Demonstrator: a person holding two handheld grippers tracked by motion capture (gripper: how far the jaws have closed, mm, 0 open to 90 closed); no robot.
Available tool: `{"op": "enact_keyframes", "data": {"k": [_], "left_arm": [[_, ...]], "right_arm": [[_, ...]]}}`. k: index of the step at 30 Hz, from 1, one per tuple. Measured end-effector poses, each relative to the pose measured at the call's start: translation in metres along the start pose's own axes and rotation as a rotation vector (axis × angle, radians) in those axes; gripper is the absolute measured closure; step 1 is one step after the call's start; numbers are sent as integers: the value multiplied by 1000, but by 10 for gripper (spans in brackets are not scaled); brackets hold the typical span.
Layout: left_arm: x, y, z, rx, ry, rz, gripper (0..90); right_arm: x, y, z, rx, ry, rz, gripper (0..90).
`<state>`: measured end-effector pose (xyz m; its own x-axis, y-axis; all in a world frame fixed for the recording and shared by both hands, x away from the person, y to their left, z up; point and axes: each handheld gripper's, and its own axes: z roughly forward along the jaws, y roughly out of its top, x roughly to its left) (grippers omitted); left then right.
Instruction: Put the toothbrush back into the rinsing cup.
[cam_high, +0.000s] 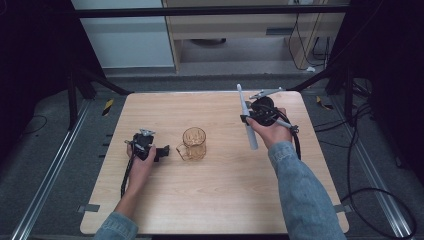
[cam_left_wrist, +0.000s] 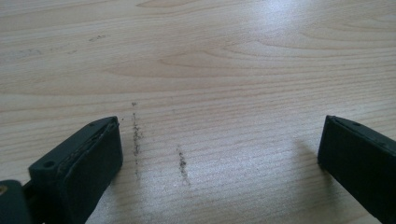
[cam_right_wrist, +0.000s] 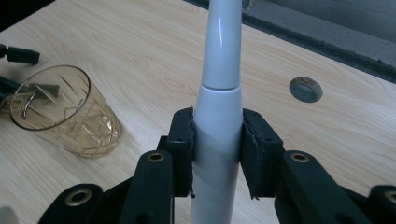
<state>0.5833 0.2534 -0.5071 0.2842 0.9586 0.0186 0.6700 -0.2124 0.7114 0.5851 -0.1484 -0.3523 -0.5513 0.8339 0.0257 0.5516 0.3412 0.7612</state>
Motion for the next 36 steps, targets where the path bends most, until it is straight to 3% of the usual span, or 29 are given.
{"op": "enact_keyframes", "data": {"k": [22, 36], "left_arm": [[0, 1, 1, 2, 3, 0, 0], [-1, 2, 1, 0, 3, -3, 0]], "right_arm": [[9, 34, -6, -70, -24, -24, 671], [18, 49, -2, -121, -14, -4, 671]]}}
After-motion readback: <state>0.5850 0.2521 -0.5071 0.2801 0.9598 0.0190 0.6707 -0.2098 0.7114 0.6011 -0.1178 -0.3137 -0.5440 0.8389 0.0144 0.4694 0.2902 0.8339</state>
